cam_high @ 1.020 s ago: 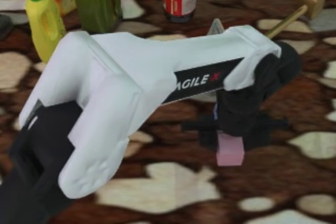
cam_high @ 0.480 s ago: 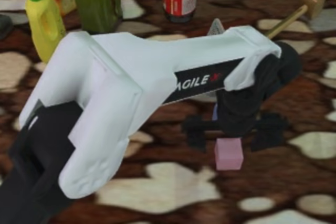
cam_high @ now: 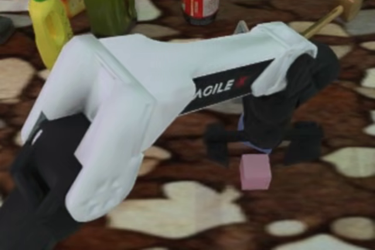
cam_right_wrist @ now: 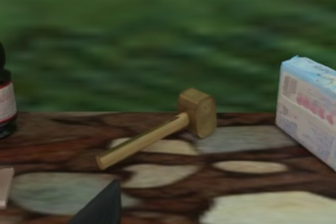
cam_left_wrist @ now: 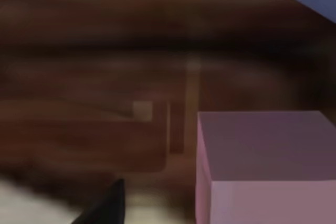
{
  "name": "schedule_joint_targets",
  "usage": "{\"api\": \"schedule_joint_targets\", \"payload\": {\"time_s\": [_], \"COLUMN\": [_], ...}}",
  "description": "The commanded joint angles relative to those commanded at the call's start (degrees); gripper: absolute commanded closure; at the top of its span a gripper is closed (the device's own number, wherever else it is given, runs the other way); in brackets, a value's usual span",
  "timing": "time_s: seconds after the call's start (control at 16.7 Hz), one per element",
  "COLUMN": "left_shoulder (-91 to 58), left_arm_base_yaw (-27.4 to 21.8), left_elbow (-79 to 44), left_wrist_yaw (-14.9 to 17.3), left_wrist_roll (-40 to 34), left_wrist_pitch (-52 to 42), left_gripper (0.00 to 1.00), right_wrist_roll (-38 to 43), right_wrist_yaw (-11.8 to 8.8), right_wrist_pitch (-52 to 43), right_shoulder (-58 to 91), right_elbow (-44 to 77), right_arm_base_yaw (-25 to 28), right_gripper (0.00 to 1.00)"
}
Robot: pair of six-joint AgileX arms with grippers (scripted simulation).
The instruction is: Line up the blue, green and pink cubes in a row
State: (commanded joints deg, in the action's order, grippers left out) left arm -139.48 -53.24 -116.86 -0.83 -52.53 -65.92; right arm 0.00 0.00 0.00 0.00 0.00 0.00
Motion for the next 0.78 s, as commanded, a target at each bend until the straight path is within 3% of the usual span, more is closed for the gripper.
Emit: {"api": "schedule_joint_targets", "payload": {"time_s": [0.36, 0.78], "left_shoulder": [1.7, 2.3], "left_arm_base_yaw": [0.8, 2.2], "left_elbow": [-9.5, -8.8], "left_wrist_yaw": [0.1, 0.1], "left_wrist_roll": [-0.2, 1.8], "left_wrist_pitch": [-11.4, -11.3], "left_gripper": [0.00, 0.00], "right_wrist_roll": [0.0, 0.0], "right_wrist_yaw": [0.0, 0.0], "right_wrist_pitch": [0.0, 0.0], "right_shoulder": [0.0, 0.0], "right_elbow": [0.0, 0.0], "right_arm_base_yaw": [0.0, 0.0], "right_gripper": [0.00, 0.00]}}
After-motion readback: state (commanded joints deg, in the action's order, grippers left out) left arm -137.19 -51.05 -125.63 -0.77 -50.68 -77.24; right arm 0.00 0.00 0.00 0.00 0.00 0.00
